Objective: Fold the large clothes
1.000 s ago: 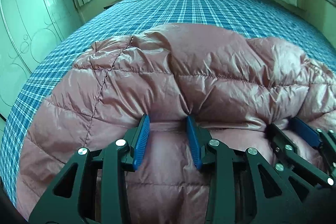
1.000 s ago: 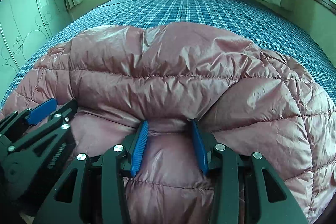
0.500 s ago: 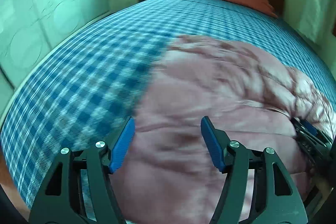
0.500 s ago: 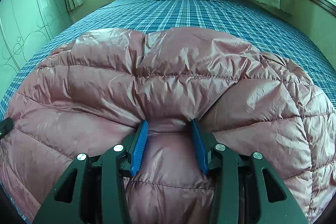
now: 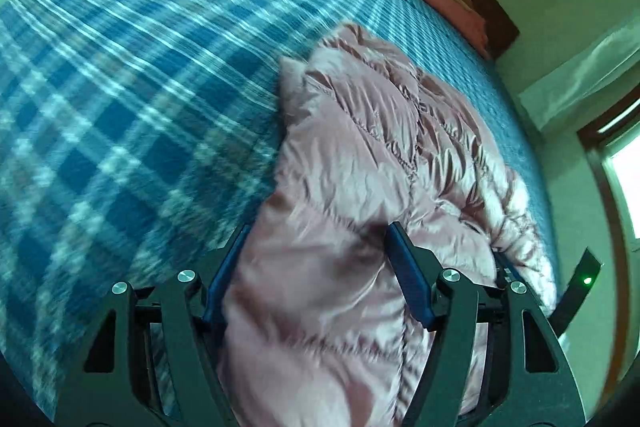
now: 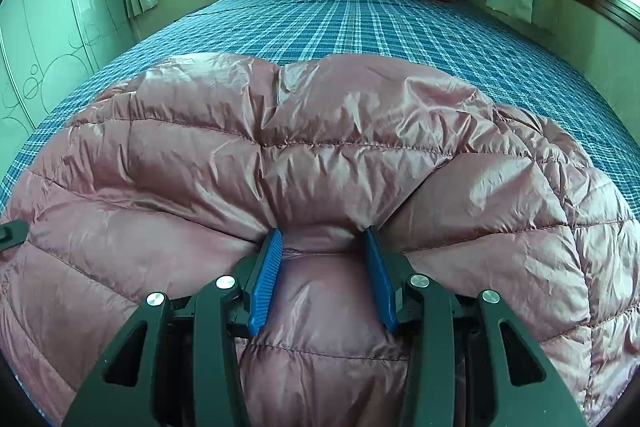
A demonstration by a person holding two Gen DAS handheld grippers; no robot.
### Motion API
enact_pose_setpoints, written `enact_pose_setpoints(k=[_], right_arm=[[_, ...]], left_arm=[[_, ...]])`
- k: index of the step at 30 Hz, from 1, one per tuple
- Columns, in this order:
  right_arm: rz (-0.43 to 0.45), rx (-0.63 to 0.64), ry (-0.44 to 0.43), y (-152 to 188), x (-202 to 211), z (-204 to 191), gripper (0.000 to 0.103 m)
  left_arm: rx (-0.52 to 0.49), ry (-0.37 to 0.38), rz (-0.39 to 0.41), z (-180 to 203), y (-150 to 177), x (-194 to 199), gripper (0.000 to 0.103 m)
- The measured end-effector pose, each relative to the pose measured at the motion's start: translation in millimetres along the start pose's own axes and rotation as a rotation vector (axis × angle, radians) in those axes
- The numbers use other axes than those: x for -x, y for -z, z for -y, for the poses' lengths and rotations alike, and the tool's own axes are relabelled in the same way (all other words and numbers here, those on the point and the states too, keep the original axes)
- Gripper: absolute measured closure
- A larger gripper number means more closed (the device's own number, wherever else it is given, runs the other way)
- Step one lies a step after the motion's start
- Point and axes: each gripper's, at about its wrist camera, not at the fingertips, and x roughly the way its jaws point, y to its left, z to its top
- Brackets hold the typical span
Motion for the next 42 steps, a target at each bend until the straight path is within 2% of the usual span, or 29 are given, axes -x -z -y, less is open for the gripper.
enact_pose_setpoints(k=[4, 7, 10, 12, 13, 15, 18, 21, 25, 27, 29, 32, 36, 42], right_arm=[[0.002, 0.001, 0.003, 0, 0, -2, 0.060], [0.002, 0.001, 0.004, 0, 0, -2, 0.060], [0.004, 0.006, 0.013, 0, 1, -4, 0.060], [0.005, 0.009, 0.018, 1, 1, -5, 0.060], [0.005, 0.009, 0.019, 1, 1, -6, 0.060], [0.004, 0.009, 0.020, 1, 1, -6, 0.060], [0.002, 0.009, 0.021, 1, 2, -6, 0.060], [-0.009, -0.001, 0.008, -4, 6, -3, 0.060], [-0.006, -0.049, -0.012, -3, 33, 14, 0.060], [0.002, -0.034, -0.003, 2, 45, 19, 0.060], [-0.009, -0.021, 0.009, 12, 51, 23, 0.060], [-0.050, 0.021, -0.010, 25, 38, 25, 0.060], [-0.038, -0.052, -0.066, 20, 57, 50, 0.060], [0.017, -0.093, 0.062, 41, 104, 107, 0.060]], left_arm=[[-0.027, 0.107, -0.049, 2, 2, -3, 0.037], [-0.048, 0.096, -0.044, 0, -3, -6, 0.039], [0.021, 0.126, -0.035, -6, -5, -11, 0.041], [-0.035, 0.138, -0.054, 7, -3, -14, 0.057], [-0.081, 0.110, -0.043, 17, -1, -13, 0.066], [-0.140, 0.102, -0.016, 30, -1, -6, 0.080], [-0.159, 0.118, 0.023, 44, -4, 10, 0.086], [-0.195, 0.130, 0.066, 69, -7, 31, 0.088], [-0.251, 0.155, 0.097, 104, -9, 54, 0.088], [-0.291, 0.160, 0.109, 121, -7, 66, 0.088], [-0.336, 0.152, 0.122, 141, -3, 71, 0.088], [-0.404, 0.135, 0.132, 174, 5, 73, 0.088], [-0.454, 0.118, 0.128, 212, 14, 71, 0.088], [-0.542, 0.100, 0.107, 255, 34, 61, 0.088]])
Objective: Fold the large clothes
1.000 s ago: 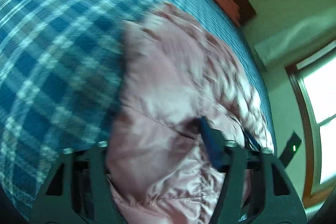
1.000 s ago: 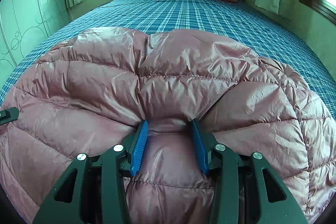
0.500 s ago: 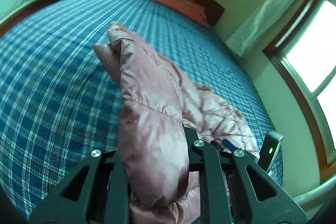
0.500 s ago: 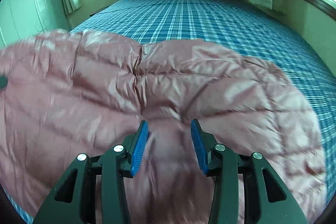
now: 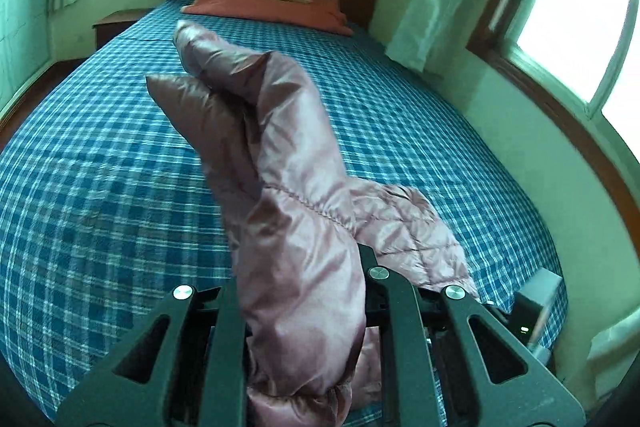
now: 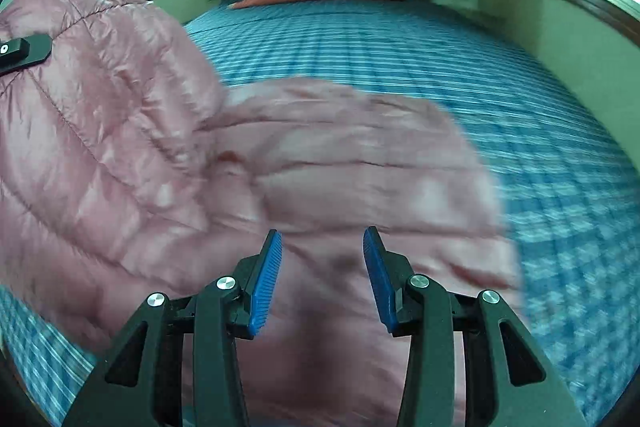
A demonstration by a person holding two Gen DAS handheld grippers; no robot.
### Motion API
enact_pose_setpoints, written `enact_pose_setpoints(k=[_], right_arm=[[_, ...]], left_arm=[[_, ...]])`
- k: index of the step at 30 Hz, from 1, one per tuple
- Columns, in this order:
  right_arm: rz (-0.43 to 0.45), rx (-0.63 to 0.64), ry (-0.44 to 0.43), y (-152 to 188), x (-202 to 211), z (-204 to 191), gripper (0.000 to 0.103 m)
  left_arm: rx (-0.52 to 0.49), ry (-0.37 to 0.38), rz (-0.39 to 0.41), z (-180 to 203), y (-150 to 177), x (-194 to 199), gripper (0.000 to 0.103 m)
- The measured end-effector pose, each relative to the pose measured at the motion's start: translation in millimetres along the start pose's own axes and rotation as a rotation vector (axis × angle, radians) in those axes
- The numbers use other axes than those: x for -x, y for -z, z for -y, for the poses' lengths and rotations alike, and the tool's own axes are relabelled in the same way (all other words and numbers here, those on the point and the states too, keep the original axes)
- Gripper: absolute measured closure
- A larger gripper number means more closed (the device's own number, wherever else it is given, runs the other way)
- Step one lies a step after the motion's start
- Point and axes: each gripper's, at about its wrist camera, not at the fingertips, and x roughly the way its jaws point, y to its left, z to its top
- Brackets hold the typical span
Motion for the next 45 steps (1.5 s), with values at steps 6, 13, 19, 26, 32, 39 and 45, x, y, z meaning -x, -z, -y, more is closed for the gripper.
enact_pose_setpoints(k=[6, 13, 19, 26, 32, 39, 45], right_arm=[[-0.022, -0.092, 0.085, 37, 18, 59, 0.060], [-0.054, -0.135, 0.058, 58, 11, 80, 0.060], [-0.065, -0.167, 0.019, 69, 8, 83, 0.060], [-0.072, -0.192, -0.013, 78, -1, 81, 0.060], [-0.076, -0.208, -0.036, 81, -4, 79, 0.060], [-0.077, -0.205, -0.034, 80, -5, 81, 0.060], [-0.078, -0.190, -0.018, 80, -8, 82, 0.060]], left_arm=[[-0.087, 0.015, -0.057, 53, 8, -40, 0.088], [-0.141, 0.000, -0.175, 96, 39, -100, 0.088], [-0.186, -0.016, -0.250, 117, 73, -144, 0.088], [-0.242, -0.057, -0.242, 130, 91, -160, 0.088], [-0.256, -0.066, -0.229, 132, 96, -167, 0.088], [-0.267, -0.069, -0.219, 133, 99, -169, 0.088], [-0.264, -0.066, -0.217, 133, 100, -169, 0.088]])
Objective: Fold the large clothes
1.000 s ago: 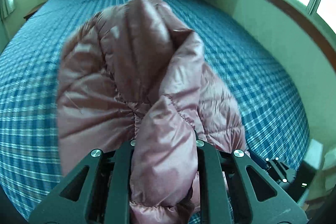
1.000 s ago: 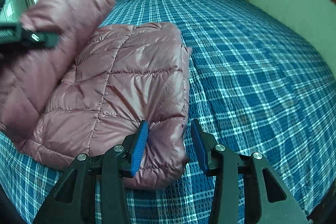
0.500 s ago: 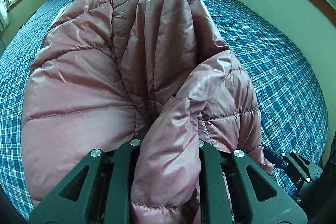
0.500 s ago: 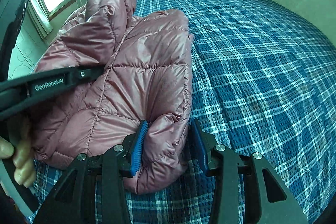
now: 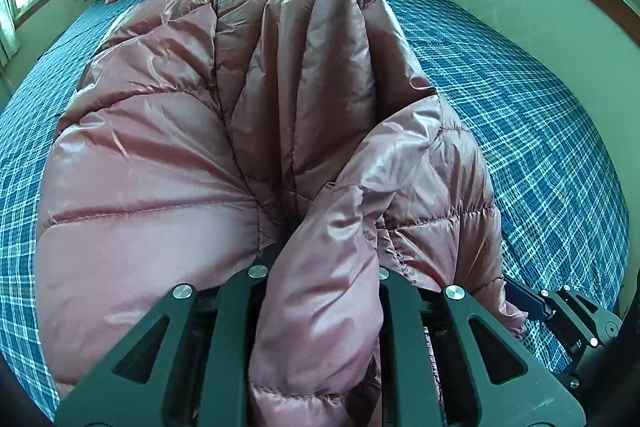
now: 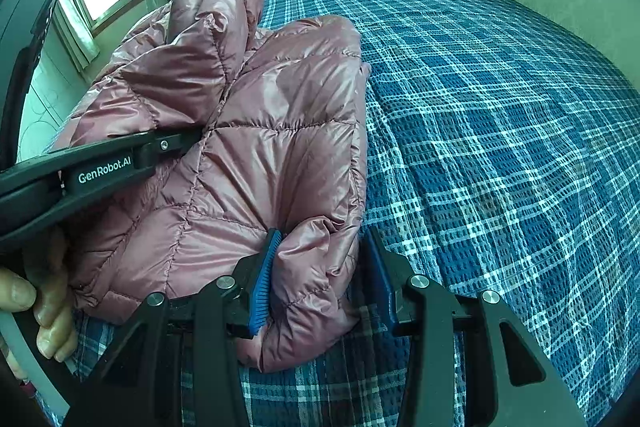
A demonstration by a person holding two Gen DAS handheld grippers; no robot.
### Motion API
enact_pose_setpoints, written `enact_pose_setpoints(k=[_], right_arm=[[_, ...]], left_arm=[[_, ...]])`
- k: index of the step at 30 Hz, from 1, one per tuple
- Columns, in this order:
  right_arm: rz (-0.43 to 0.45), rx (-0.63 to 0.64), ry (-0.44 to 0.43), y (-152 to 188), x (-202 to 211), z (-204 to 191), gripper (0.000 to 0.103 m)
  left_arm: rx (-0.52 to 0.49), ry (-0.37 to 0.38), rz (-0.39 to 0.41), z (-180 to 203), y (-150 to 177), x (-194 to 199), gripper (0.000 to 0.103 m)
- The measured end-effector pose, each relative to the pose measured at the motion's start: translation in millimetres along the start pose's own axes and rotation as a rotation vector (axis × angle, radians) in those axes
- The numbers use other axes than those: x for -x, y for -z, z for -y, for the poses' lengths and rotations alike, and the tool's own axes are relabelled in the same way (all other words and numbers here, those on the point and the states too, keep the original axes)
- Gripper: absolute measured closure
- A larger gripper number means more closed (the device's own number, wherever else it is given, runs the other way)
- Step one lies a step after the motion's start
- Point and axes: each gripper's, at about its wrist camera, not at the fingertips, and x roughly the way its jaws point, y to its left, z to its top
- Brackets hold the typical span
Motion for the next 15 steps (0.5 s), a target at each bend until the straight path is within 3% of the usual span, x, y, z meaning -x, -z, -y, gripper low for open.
enact_pose_setpoints(k=[5, 8, 15], right_arm=[[-0.004, 0.002, 0.006, 1, 1, -5, 0.060], [-0.007, -0.005, 0.008, 1, 2, -6, 0.060], [-0.001, -0.012, 0.030, 1, 6, -8, 0.060]], left_arm=[[0.005, 0.008, 0.014, 1, -3, 15, 0.087], [0.018, 0.030, 0.033, 3, -5, 29, 0.078], [0.088, 0.157, 0.121, -3, -2, 87, 0.054]])
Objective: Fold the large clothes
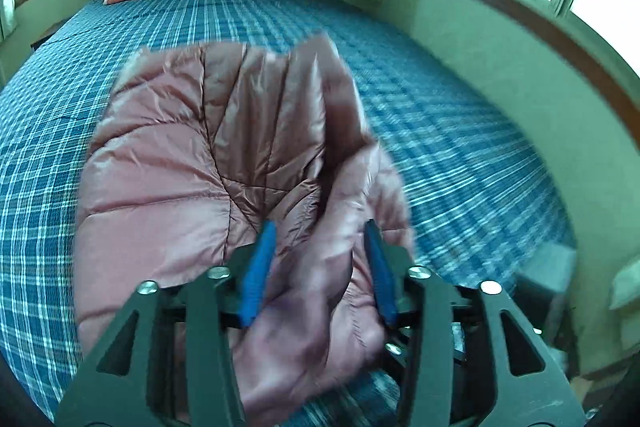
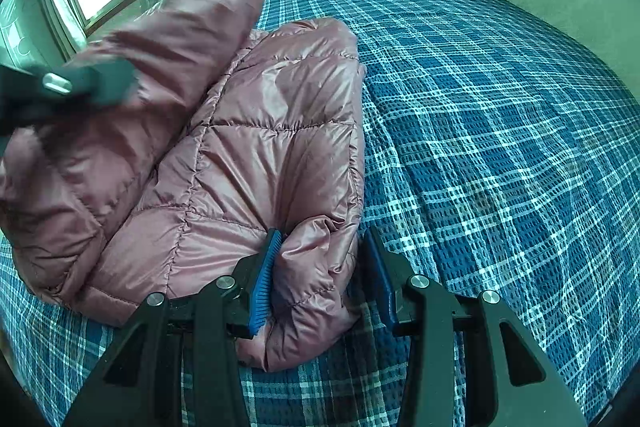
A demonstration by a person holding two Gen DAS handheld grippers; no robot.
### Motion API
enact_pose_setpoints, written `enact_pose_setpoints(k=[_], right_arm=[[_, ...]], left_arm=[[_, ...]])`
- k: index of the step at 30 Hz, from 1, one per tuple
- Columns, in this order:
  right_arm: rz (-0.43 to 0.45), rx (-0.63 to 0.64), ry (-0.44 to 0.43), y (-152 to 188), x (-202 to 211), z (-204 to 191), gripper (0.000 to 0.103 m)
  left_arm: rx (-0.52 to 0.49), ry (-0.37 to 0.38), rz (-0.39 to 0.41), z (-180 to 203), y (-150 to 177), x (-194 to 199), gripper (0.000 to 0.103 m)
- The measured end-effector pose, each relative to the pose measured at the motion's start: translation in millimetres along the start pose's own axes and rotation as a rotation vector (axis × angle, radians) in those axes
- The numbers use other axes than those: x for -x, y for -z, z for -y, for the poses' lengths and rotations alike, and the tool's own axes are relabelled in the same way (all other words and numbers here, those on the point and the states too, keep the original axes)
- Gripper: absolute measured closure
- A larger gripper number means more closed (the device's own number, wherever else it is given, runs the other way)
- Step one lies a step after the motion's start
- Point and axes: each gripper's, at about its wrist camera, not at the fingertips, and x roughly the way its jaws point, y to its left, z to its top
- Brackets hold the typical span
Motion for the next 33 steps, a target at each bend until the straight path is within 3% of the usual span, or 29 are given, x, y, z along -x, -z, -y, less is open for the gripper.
enact_pose_setpoints(k=[4, 9, 15, 18, 20, 26, 33], right_arm=[[0.008, -0.002, 0.025, 0, 5, -2, 0.054], [0.020, -0.036, 0.034, -3, 20, 6, 0.053], [0.086, -0.099, 0.011, -18, 55, 15, 0.053], [0.136, -0.150, -0.060, -27, 81, 12, 0.051], [0.173, -0.157, -0.106, -32, 97, 1, 0.040], [0.190, -0.103, -0.205, -35, 116, -45, 0.033], [0.133, -0.060, -0.207, -35, 95, -81, 0.028]], left_arm=[[0.037, 0.037, 0.080, -11, 5, 40, 0.045], [0.197, -0.003, 0.178, -70, 17, 71, 0.042], [0.498, -0.017, 0.171, -152, 47, 66, 0.042], [0.579, 0.004, 0.168, -172, 63, 62, 0.043], [0.601, 0.015, 0.170, -177, 71, 62, 0.042], [0.663, 0.035, 0.177, -182, 89, 61, 0.042], [0.671, 0.025, 0.166, -182, 94, 56, 0.042]])
